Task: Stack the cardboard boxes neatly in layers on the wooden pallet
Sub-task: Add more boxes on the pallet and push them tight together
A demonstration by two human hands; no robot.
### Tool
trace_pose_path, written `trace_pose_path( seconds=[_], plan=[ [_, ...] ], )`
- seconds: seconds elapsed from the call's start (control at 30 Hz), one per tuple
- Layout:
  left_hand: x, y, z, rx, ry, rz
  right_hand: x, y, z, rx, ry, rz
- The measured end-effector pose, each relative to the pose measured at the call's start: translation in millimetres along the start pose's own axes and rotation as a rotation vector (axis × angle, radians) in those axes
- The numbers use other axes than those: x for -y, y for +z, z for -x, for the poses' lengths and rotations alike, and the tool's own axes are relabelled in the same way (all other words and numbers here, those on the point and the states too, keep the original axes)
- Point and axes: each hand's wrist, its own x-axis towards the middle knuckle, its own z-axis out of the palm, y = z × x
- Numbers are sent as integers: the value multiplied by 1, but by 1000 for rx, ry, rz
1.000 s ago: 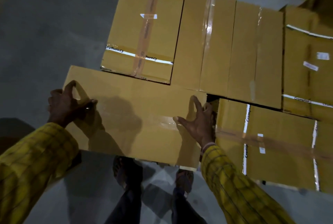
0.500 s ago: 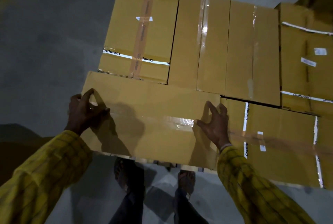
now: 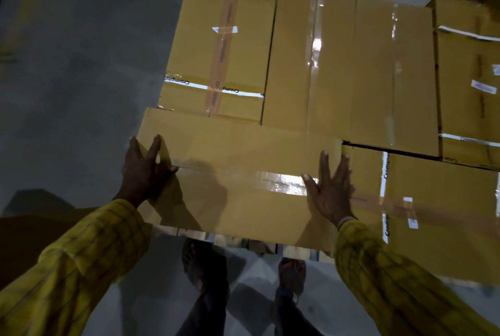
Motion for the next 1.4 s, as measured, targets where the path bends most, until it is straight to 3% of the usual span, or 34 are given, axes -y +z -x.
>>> trace_pose_path(
  seconds=[0.1,0.2,0.33,0.5,0.6,0.7,0.83,1.13,1.3,1.4],
  plan=[
    [-21,3,1,25,51,-97,2,-7,0,45,9,-24],
    [-72,19,-2,74,379,-180,0,-11,3,56,28,-107],
    [-200,56,0,156,836,-216,-23,-18,17,-26,69,-158],
    [-356,91,0,97,1044,-194,-80,-34,49,-273,204,-87],
    [-414,107,-18,80,1027,-268,-117,-24,84,-433,396,-36],
    [-438,125,-43,126,897,-319,-140,5,104,-412,505,-9],
    [-437,145,-48,170,826,-411,-141,32,104,-358,449,3],
    [-436,148,-46,108,873,-436,-141,30,98,-355,471,37],
    [-439,142,-45,169,851,-464,-139,23,101,-249,484,62],
    [-440,135,-46,212,861,-442,-120,7,90,-175,531,-47]
  ],
)
